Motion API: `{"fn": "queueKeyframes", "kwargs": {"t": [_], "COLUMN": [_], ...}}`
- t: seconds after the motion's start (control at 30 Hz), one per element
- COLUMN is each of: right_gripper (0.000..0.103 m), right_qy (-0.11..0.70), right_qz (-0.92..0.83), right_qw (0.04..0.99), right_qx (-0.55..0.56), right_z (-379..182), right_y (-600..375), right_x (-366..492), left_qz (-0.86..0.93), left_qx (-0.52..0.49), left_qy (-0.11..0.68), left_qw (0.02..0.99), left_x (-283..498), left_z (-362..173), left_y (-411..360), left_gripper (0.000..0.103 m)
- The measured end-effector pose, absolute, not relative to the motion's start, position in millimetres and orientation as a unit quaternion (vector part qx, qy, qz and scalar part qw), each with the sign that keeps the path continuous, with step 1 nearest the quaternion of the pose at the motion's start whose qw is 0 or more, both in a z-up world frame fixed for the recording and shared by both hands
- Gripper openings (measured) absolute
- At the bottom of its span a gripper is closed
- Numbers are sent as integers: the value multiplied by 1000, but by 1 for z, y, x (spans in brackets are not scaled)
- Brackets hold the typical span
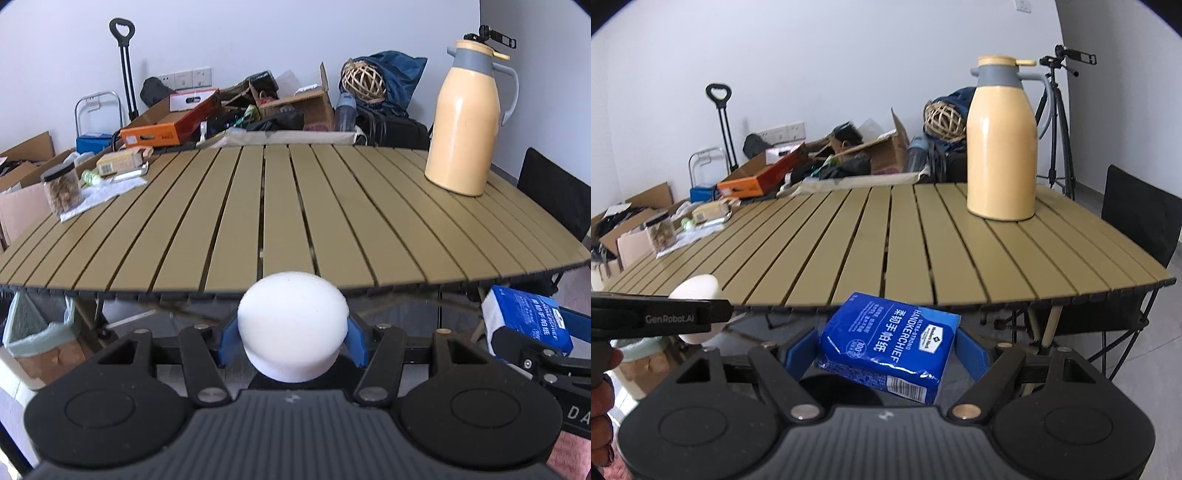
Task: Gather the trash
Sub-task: 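Carry the tissue pack and round sponge down over the black bin with both grippers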
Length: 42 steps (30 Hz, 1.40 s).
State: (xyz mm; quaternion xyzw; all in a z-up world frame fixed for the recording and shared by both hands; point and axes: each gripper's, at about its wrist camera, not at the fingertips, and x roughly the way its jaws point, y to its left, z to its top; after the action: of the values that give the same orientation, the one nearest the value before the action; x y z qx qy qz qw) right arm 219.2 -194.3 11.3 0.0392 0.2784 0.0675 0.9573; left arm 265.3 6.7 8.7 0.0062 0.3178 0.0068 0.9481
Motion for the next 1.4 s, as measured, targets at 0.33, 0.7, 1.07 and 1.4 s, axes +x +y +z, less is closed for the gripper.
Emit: {"fn": "queueKeyframes", "kwargs": {"t": [0.33,0.7,1.07,1.4], "right_gripper": [80,80,80,80], "right_qy": [329,390,437,440], "right_qz": [80,76,63,46], "right_qw": [941,918,897,896], "right_qx": [21,12,11,47], "right_z": [-25,-78,-127,-142], "right_y": [-177,-170,-179,-195], "right_x": [200,197,214,232], "left_qz": [11,17,45,64], "left_qx": [3,-11,-59,-54], "left_qy": [358,410,449,459], "left_qw": [934,912,891,885], "left_x": [239,231,240,250], "left_z": [-36,-93,-144,-162], "left_y": [20,34,59,75], "left_gripper": [58,58,58,58]}}
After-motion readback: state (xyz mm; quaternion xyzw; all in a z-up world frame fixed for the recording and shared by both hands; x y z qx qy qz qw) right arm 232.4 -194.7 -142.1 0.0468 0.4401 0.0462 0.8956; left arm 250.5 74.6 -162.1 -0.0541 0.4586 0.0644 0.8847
